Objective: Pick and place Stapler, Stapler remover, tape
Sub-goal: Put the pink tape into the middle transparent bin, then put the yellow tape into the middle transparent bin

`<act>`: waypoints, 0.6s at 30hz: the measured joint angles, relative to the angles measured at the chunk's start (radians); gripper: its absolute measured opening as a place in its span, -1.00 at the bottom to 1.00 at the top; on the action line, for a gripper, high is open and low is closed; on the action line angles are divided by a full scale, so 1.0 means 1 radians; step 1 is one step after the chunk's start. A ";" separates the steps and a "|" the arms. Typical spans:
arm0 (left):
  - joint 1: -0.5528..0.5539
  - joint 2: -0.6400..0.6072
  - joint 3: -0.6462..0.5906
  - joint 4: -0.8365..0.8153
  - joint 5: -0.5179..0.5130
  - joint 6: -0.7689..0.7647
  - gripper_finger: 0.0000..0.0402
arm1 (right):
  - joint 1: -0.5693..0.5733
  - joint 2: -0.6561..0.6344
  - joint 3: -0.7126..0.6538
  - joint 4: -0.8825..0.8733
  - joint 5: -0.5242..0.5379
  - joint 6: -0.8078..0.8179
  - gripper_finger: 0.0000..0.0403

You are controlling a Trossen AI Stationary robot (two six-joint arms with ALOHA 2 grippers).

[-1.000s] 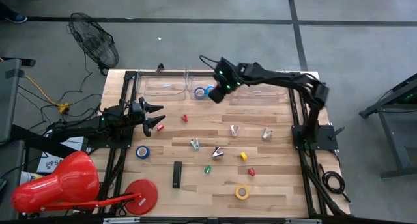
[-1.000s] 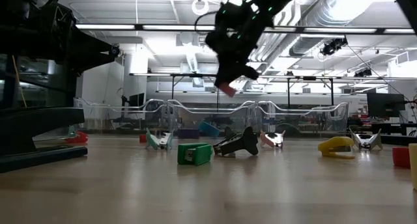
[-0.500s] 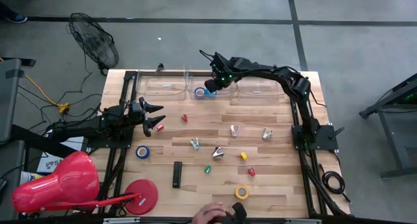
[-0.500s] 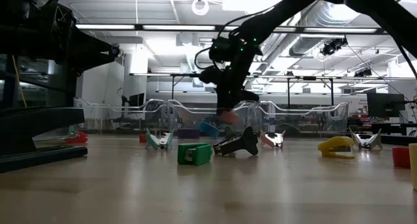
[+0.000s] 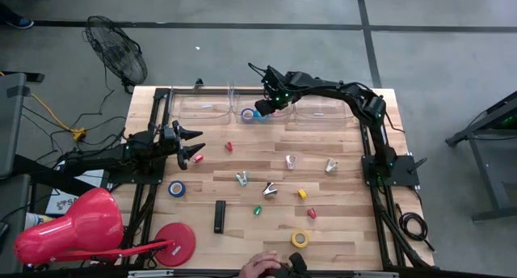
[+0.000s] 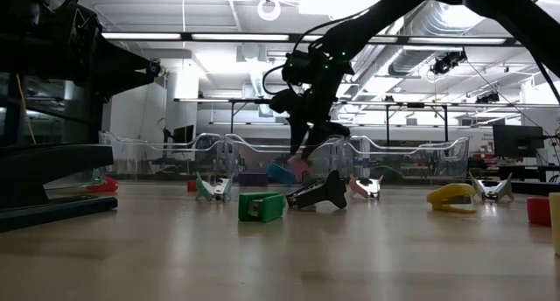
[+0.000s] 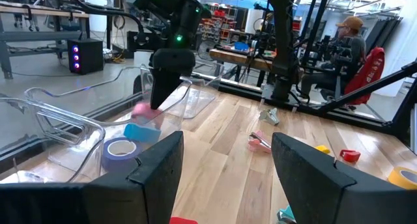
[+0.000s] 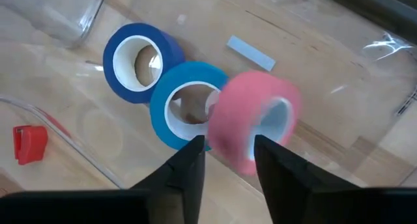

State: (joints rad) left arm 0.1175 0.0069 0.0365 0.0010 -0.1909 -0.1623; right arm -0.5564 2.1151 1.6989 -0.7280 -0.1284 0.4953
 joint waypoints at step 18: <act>0.000 0.000 0.000 0.000 0.000 0.000 0.14 | 0.054 -0.130 0.008 -0.129 0.021 -0.027 -0.33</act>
State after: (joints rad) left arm 0.1177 0.0067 0.0367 0.0010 -0.1909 -0.1623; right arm -0.5027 1.9856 1.7073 -0.8571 -0.1071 0.4679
